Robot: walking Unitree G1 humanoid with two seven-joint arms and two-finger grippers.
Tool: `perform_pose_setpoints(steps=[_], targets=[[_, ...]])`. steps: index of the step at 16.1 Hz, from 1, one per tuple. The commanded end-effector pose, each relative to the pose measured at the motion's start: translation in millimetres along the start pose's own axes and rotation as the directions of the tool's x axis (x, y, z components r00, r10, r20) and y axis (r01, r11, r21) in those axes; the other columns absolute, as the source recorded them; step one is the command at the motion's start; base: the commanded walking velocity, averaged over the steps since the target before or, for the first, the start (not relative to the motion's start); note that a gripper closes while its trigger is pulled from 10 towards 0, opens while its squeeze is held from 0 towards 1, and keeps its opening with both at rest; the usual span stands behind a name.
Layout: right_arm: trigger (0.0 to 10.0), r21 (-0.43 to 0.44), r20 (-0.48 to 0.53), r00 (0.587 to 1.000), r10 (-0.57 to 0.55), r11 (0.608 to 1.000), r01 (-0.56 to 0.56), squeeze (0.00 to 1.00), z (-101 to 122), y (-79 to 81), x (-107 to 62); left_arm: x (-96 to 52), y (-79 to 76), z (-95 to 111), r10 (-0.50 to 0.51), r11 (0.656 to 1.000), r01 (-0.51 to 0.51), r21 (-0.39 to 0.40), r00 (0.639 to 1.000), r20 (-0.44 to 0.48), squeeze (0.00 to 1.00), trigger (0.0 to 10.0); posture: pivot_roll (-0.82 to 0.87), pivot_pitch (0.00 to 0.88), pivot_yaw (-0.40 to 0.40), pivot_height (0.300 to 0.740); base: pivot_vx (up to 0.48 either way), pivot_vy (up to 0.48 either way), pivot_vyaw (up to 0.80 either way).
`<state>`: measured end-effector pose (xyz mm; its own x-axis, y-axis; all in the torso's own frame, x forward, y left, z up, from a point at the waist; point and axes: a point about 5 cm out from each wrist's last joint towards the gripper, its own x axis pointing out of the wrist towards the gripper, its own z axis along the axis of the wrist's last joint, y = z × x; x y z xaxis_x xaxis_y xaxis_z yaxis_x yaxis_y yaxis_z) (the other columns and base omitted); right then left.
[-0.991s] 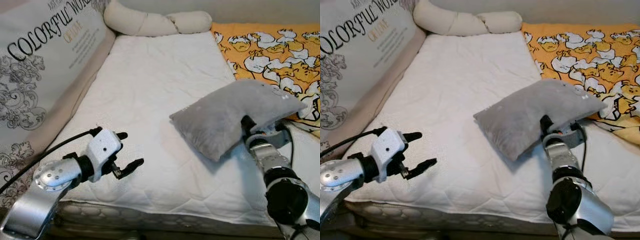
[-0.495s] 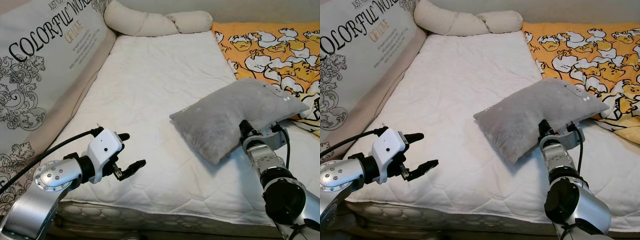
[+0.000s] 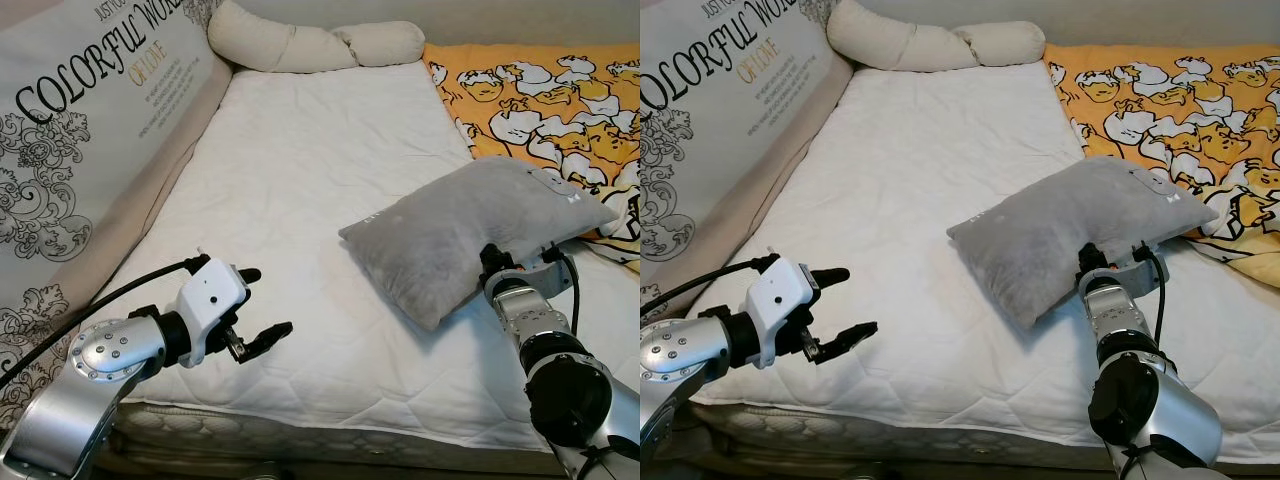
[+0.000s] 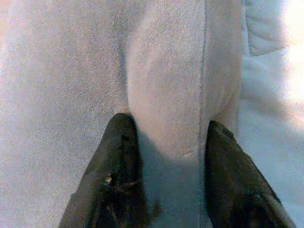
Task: Clean up the room
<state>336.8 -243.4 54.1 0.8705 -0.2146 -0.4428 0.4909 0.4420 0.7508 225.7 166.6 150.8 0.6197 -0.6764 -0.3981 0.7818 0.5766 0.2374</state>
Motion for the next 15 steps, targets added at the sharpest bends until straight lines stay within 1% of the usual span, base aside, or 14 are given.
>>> perform_pose_setpoints(steps=[1,5,8,10,11,13,14,15], targets=[[0.0,-0.007,-0.036,0.999,-0.015,1.000,0.015,0.00,-8,2.9,0.5,0.1,0.5,0,-0.009,1.000,0.009,0.013,1.000,-0.010,0.00,10.0,0.11,0.000,0.088,0.740,0.000,0.000,0.00],[0.0,0.002,-0.029,0.999,-0.020,1.000,0.021,0.00,-6,3.1,0.7,0.8,2.2,0,-0.002,1.000,0.002,0.014,1.000,-0.012,0.00,10.0,0.10,0.000,0.091,0.740,0.000,0.000,0.00],[0.0,0.007,-0.020,1.000,-0.019,1.000,0.019,0.00,-3,4.7,1.1,2.1,2.2,-2,0.013,1.000,-0.013,-0.003,1.000,-0.011,0.00,10.0,0.09,0.000,0.086,0.740,0.000,0.000,0.00],[0.0,-0.006,-0.016,1.000,-0.004,1.000,0.004,0.00,1,8.1,1.7,3.0,3.6,-4,0.050,0.999,-0.050,-0.016,0.999,-0.003,0.00,10.0,0.09,0.000,0.077,0.740,0.000,0.000,0.00],[0.0,-0.031,-0.016,1.000,0.002,1.000,-0.003,0.00,2,10.3,2.0,3.3,4.9,-4,0.070,0.997,-0.070,-0.021,0.998,0.001,0.00,10.0,0.09,0.000,0.070,0.740,0.000,0.000,0.00],[0.0,-0.139,-0.013,0.999,0.038,0.990,-0.040,0.00,6,23.7,3.6,4.4,9.3,-6,0.127,0.991,-0.127,-0.041,0.992,0.007,0.00,10.0,0.07,0.000,0.069,0.740,0.000,0.000,0.00],[0.0,-0.157,-0.017,0.992,0.125,0.979,-0.126,0.00,6,46.9,4.9,7.3,11.9,-9,0.186,0.981,-0.185,-0.061,0.983,0.009,0.00,10.0,0.06,0.000,0.071,0.740,0.000,0.000,0.00],[0.0,-0.160,-0.023,0.987,0.157,0.974,-0.159,0.00,5,55.2,5.1,8.5,12.5,-10,0.205,0.977,-0.204,-0.069,0.979,0.011,0.00,10.0,0.06,0.000,0.071,0.740,0.000,0.000,0.00]])
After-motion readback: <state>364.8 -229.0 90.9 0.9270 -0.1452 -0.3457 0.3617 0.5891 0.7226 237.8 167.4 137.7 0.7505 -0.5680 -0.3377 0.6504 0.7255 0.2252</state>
